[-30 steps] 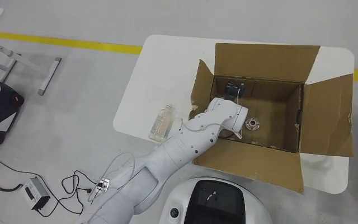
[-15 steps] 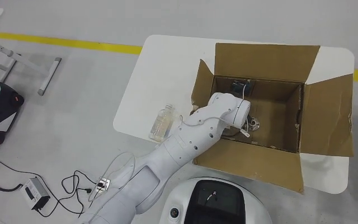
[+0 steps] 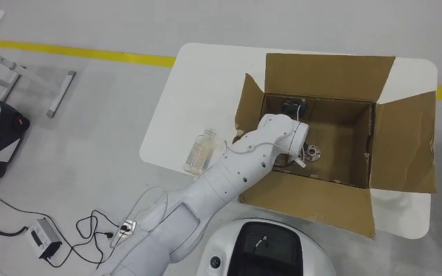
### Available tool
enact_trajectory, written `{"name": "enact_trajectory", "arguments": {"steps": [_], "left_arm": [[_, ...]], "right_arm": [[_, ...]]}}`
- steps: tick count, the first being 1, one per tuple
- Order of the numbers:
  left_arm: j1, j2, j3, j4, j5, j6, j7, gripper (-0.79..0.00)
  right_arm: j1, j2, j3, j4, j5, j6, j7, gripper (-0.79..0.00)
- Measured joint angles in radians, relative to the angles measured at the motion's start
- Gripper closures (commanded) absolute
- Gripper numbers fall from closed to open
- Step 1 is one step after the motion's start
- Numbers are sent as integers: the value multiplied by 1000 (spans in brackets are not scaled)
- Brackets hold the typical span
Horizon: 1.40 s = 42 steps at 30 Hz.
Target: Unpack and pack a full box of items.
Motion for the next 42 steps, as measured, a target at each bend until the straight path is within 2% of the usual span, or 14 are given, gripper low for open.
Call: {"name": "enact_trajectory", "arguments": {"steps": [8,16,18,19,22,26,29,33,34,35,36,38,41,42], "left_arm": [[-35,-27,26,84,-22,-10,39,-785],[-61,-49,37,129,-53,-22,63,-785],[-68,-54,41,152,-52,-26,74,-754],[-71,-57,43,162,-49,-27,79,-714],[-83,-63,46,184,-48,-30,85,-696],[-93,-67,37,186,-46,-33,78,-770],[-90,-65,26,176,-40,-35,67,-754],[-78,-62,16,166,-24,-36,58,-674],[-76,-62,15,163,-20,-37,56,-610],[-75,-61,14,159,-14,-39,53,-511],[-74,-61,15,155,-7,-42,50,-489],[-69,-61,17,147,9,-46,42,-511],[-59,-61,16,140,19,-50,31,-391],[-57,-61,16,138,21,-52,29,-394]], "right_arm": [[0,0,0,0,0,0,0,-785],[0,0,0,0,0,0,0,-785],[0,0,0,0,0,0,0,-785],[0,0,0,0,0,0,0,-785],[0,0,0,0,0,0,0,-785],[0,0,0,0,0,0,0,-785],[0,0,0,0,0,0,0,-785],[0,0,0,0,0,0,0,-785],[0,0,0,0,0,0,0,-785],[0,0,0,0,0,0,0,-785],[0,0,0,0,0,0,0,-785],[0,0,0,0,0,0,0,-785],[0,0,0,0,0,0,0,-785],[0,0,0,0,0,0,0,-785]]}}
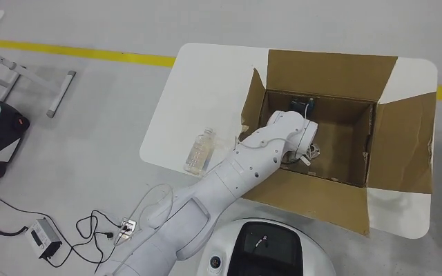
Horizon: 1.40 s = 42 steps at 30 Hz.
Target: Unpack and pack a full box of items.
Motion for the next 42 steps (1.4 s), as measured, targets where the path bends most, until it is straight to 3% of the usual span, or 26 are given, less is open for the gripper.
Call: {"name": "enact_trajectory", "arguments": {"steps": [2,6,8,11,13,15,17,19,21,24,27,36,42], "left_arm": [[4,-1,-2,-6,5,-2,-5,-431],[8,-1,-7,-19,19,-3,-13,-413],[12,-1,-9,-23,25,-5,-17,-446],[19,-2,-13,-31,31,-6,-22,-683],[23,-3,-15,-37,35,-6,-27,-751],[27,-3,-18,-42,41,-6,-31,-748],[32,-3,-22,-46,46,-7,-32,-693],[35,-3,-25,-47,49,-9,-33,-477],[38,-4,-29,-50,54,-10,-34,-345],[42,-5,-31,-57,59,-12,-35,-252],[47,-7,-33,-64,62,-16,-38,-92],[68,-7,-50,-90,82,-21,-51,0],[84,-4,-66,-130,97,-27,-59,0]], "right_arm": [[0,0,0,0,0,0,0,-785],[0,0,0,0,0,0,0,-785],[0,0,0,0,0,0,0,-785],[0,0,0,0,0,0,0,-785],[0,0,0,0,0,0,0,-785],[0,0,0,0,0,0,0,-785],[0,0,0,0,0,0,0,-785],[0,0,0,0,0,0,0,-785],[0,0,0,0,0,0,0,-785],[0,0,0,0,0,0,0,-785],[0,0,0,0,0,0,0,-785],[0,0,0,0,0,0,0,-785],[0,0,0,0,0,0,0,-785]]}}
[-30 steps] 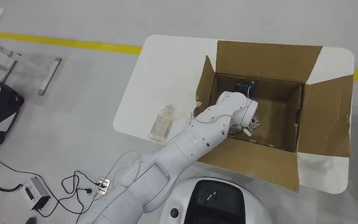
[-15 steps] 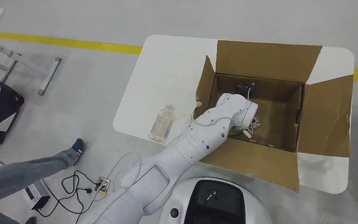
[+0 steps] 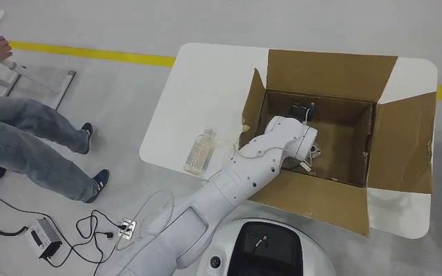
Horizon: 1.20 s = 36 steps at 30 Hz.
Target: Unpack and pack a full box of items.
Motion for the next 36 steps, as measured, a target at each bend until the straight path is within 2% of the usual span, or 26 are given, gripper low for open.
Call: {"name": "enact_trajectory", "arguments": {"steps": [6,10,13,21,27,31,36], "left_arm": [[20,5,-34,-82,-4,-10,-31,0],[36,15,-88,-154,-91,-19,-85,0],[54,25,-100,-220,4,-25,-114,0],[102,40,-161,-399,74,-61,-197,0],[116,37,-186,-488,77,-89,-225,0],[110,29,-218,-510,89,-88,-223,0],[105,19,-234,-543,91,-88,-224,0]], "right_arm": [[0,0,0,0,0,0,0,-785],[0,0,-1,0,1,-1,0,-785],[-7,-2,-6,-3,62,-22,15,-785],[-19,4,32,-44,294,-54,204,-785],[-38,18,58,-68,370,-140,392,-785],[-49,21,47,-65,389,-164,428,-785],[-62,22,13,-63,374,-134,427,-785]]}}
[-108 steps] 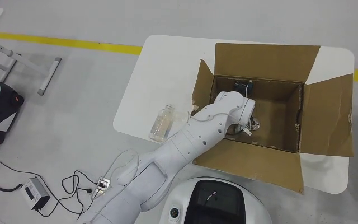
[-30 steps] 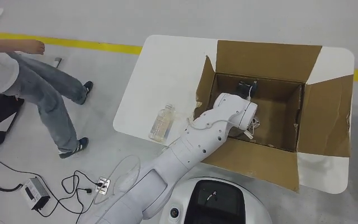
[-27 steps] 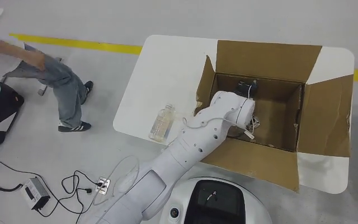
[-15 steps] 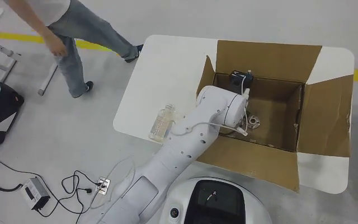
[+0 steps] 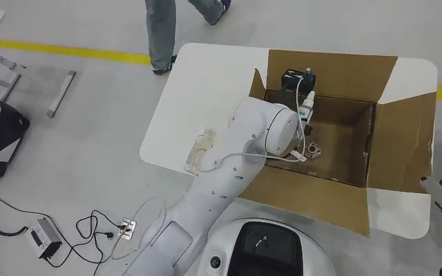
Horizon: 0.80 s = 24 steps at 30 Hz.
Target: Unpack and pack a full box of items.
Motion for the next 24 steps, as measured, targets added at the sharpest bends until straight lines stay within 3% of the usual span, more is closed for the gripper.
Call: {"name": "enact_trajectory", "arguments": {"steps": [2,3,4,5,6,24], "left_arm": [[0,-3,-5,-10,1,0,0,0],[0,-4,-7,-13,1,0,0,0],[0,-5,-8,-16,2,0,0,0],[0,-6,-8,-17,4,0,0,0],[0,-6,-8,-17,4,0,0,0],[5,-6,-9,-19,0,-4,7,0]], "right_arm": [[-5,0,-17,-2,-12,9,0,-773],[-7,0,-25,-3,-15,14,-2,-665],[-9,0,-31,-3,-20,19,-6,-292],[-10,0,-40,-4,-29,24,-12,-114],[-11,0,-47,-3,-37,29,-16,0],[-7,1,-80,6,-115,63,-60,0]]}}
